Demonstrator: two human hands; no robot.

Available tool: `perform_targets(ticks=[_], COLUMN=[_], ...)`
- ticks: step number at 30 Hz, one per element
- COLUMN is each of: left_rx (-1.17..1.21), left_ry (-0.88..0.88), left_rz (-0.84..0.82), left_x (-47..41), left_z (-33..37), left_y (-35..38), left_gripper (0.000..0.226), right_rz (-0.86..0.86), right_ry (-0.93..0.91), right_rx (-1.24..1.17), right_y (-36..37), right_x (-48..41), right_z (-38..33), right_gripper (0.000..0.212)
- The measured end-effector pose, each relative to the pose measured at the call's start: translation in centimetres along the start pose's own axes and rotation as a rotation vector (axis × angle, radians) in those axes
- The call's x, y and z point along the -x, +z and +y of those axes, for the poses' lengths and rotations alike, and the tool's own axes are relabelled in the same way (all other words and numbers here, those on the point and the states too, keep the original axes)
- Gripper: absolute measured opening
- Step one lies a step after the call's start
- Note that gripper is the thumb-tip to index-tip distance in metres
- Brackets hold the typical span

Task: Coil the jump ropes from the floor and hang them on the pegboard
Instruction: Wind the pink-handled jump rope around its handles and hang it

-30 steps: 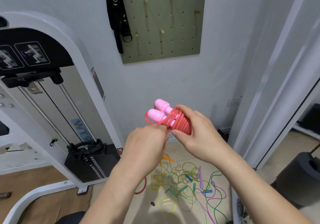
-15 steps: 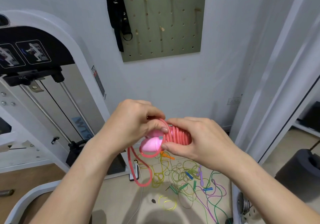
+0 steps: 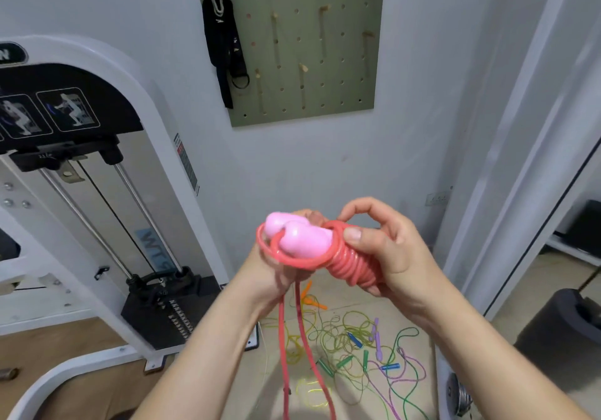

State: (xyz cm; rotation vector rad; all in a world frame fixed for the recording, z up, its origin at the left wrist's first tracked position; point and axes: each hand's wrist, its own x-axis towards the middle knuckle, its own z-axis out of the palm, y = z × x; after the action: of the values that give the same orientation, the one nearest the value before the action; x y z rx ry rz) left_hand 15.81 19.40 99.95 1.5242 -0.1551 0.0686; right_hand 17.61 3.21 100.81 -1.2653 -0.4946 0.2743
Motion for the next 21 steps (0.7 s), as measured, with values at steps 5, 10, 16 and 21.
perform_targets(ticks=[5, 10, 16, 21], left_rx=[-0.029, -0.061, -0.171, -0.188], left_ry=[-0.006, -0.040, 0.089, 0.102], left_rz=[0.034, 0.039, 0.152, 0.214], left_x=[1.5, 2.7, 2.9, 2.6], left_z=[-0.5, 0.0, 0.1, -1.0], left_y=[2.2, 2.2, 2.8, 2.6], left_gripper=[0.017, 0.010, 0.016, 0.016], right_rz=[0.183, 0.257, 0.285, -0.060], right_ry=[0.000, -0.052, -0.183, 0.051], right_rx=[-0.093, -0.040, 0.513, 0.606], right_y=[-0.8, -1.1, -1.3, -1.2], right_x=[0.1, 0.4, 1.3, 1.6], right_z=[1.2, 2.3, 2.3, 0.2], right_gripper=[0.042, 0.048, 0.037, 0.046])
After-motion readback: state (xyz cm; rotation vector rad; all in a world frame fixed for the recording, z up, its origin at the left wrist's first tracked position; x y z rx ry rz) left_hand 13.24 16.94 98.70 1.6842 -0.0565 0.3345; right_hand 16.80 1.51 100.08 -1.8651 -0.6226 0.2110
